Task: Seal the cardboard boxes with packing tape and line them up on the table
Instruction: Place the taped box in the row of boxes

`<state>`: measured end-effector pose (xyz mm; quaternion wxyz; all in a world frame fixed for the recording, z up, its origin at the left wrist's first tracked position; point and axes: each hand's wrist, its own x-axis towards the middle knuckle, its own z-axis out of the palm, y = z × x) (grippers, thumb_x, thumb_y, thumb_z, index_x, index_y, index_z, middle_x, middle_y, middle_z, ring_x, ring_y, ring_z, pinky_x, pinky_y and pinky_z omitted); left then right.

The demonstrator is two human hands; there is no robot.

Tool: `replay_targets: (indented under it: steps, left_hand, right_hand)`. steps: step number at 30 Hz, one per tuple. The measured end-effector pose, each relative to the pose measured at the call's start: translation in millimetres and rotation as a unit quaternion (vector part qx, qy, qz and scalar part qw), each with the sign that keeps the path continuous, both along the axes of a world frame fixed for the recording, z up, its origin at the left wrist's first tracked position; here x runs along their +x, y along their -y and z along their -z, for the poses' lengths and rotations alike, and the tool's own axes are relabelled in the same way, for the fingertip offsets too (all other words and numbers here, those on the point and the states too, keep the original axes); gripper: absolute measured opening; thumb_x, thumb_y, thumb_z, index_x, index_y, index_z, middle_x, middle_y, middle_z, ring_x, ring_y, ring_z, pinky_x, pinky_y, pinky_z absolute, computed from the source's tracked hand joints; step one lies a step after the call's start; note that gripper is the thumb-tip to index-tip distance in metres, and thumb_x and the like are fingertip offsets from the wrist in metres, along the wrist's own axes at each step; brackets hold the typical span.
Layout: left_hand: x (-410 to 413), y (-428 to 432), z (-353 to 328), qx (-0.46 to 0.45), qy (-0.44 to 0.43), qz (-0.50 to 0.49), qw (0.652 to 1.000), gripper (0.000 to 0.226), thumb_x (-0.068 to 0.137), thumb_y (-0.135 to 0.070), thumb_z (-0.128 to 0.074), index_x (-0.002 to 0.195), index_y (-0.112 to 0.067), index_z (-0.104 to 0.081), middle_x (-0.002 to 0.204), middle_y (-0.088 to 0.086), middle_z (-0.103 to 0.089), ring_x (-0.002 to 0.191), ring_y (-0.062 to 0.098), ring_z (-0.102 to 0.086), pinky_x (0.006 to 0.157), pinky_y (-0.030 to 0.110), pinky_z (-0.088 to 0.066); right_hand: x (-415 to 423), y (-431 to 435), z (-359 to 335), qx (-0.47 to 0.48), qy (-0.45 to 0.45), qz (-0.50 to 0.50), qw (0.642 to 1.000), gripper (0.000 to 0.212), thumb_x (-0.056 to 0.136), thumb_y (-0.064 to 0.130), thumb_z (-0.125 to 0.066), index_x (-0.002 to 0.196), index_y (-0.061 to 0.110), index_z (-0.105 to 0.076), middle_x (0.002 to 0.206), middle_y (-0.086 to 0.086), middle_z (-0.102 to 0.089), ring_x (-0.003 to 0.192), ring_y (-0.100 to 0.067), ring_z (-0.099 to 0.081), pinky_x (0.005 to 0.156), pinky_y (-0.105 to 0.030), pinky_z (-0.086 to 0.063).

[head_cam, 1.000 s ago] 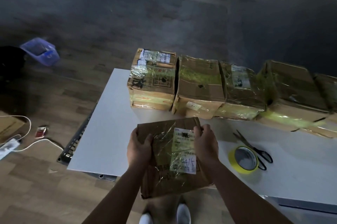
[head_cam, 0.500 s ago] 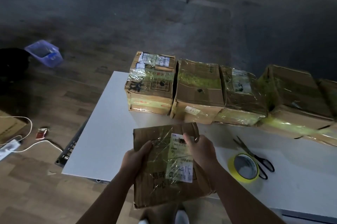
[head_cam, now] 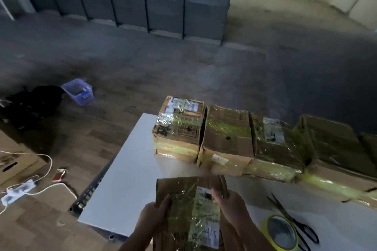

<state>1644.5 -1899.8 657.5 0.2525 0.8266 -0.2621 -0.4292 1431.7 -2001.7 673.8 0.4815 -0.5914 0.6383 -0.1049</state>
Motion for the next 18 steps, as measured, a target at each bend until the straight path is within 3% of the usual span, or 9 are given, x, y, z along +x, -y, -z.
replay_targets:
  steps: [2, 4, 6, 7, 9, 11, 12, 15, 18]
  left_hand:
    - [-1, -8, -11, 0.018, 0.028, 0.062, 0.998, 0.042, 0.094, -0.051, -0.050, 0.073, -0.018, -0.065, 0.092, 0.008, -0.070, 0.094, 0.020, -0.065, 0.078, 0.026, -0.046]
    - [-2, -11, -17, 0.019, 0.032, 0.121, 0.992, 0.032, 0.097, -0.046, -0.048, 0.093, -0.022, -0.068, 0.112, 0.002, -0.069, 0.105, 0.014, -0.062, 0.092, 0.021, -0.043]
    - [-6, -14, -32, 0.017, 0.029, 0.157, 0.987, 0.040, 0.094, -0.050, -0.050, 0.118, -0.021, -0.063, 0.123, -0.006, -0.063, 0.114, 0.006, -0.056, 0.099, 0.013, -0.035]
    - [-6, -13, -37, 0.002, 0.024, 0.165, 0.986, 0.051, 0.088, -0.059, -0.053, 0.121, -0.022, -0.060, 0.122, -0.009, -0.062, 0.113, 0.005, -0.056, 0.100, 0.010, -0.035]
    - [-5, -10, -47, -0.040, 0.026, 0.177, 0.983, 0.043, 0.086, -0.059, -0.057, 0.110, -0.024, -0.064, 0.111, -0.012, -0.065, 0.104, 0.007, -0.060, 0.102, 0.018, -0.042]
    - [0, -4, -54, -0.039, 0.003, 0.188, 0.981, 0.014, 0.094, -0.036, -0.057, 0.094, -0.025, -0.064, 0.104, -0.006, -0.068, 0.100, 0.012, -0.063, 0.097, 0.025, -0.049]
    - [1, -3, -57, -0.047, -0.002, 0.188, 0.981, 0.011, 0.096, -0.031, -0.056, 0.088, -0.025, -0.062, 0.101, -0.004, -0.068, 0.098, 0.013, -0.063, 0.092, 0.022, -0.051]
    - [-9, -17, -62, -0.030, 0.042, 0.198, 0.979, 0.013, 0.095, -0.032, -0.055, 0.083, -0.028, -0.059, 0.091, -0.010, -0.065, 0.094, 0.011, -0.063, 0.083, 0.013, -0.049]
    - [-12, -36, -56, -0.019, -0.006, 0.193, 0.981, 0.015, 0.091, -0.049, -0.054, 0.089, -0.035, -0.059, 0.100, -0.012, -0.068, 0.079, 0.000, -0.058, 0.078, 0.005, -0.041]
  right_hand:
    - [-4, -4, -1, -0.021, -0.013, 0.013, 1.000, 0.035, 0.089, 0.046, -0.061, 0.066, 0.020, -0.067, 0.064, 0.001, -0.065, 0.069, -0.014, -0.065, 0.061, -0.028, -0.043]
    - [-9, -1, 1, -0.051, -0.016, 0.054, 0.997, 0.037, 0.087, 0.040, -0.066, 0.056, 0.020, -0.060, 0.062, -0.007, -0.063, 0.079, -0.025, -0.067, 0.062, -0.027, -0.038]
    - [-16, 2, 0, -0.053, -0.013, 0.077, 0.996, 0.039, 0.088, 0.038, -0.065, 0.058, 0.016, -0.058, 0.068, -0.016, -0.063, 0.079, -0.027, -0.065, 0.066, -0.028, -0.039]
    - [-18, 4, -3, -0.043, 0.000, 0.086, 0.995, 0.036, 0.088, 0.039, -0.064, 0.067, 0.011, -0.061, 0.075, -0.017, -0.066, 0.082, -0.028, -0.066, 0.069, -0.030, -0.043]
    - [-20, 10, -7, -0.039, 0.027, 0.108, 0.993, 0.027, 0.089, 0.031, -0.066, 0.087, 0.004, -0.066, 0.092, -0.022, -0.069, 0.093, -0.031, -0.067, 0.078, -0.034, -0.050]
    - [-20, 21, -11, -0.085, 0.061, 0.147, 0.984, 0.010, 0.087, 0.009, -0.067, 0.093, 0.013, -0.074, 0.116, -0.028, -0.064, 0.108, -0.037, -0.062, 0.077, -0.026, -0.046]
    - [-22, 29, -12, -0.101, 0.085, 0.167, 0.977, 0.021, 0.089, 0.002, -0.062, 0.099, 0.016, -0.075, 0.124, -0.028, -0.059, 0.114, -0.038, -0.059, 0.075, -0.023, -0.044]
    - [-32, 39, -18, -0.106, 0.063, 0.117, 0.985, 0.034, 0.096, 0.010, -0.054, 0.129, 0.001, -0.056, 0.130, -0.023, -0.057, 0.116, -0.036, -0.056, 0.085, -0.031, -0.042]
    - [-43, 33, -18, -0.138, 0.033, 0.046, 0.989, 0.041, 0.095, 0.016, -0.054, 0.135, 0.006, -0.051, 0.133, -0.016, -0.057, 0.120, -0.031, -0.055, 0.090, -0.030, -0.040]
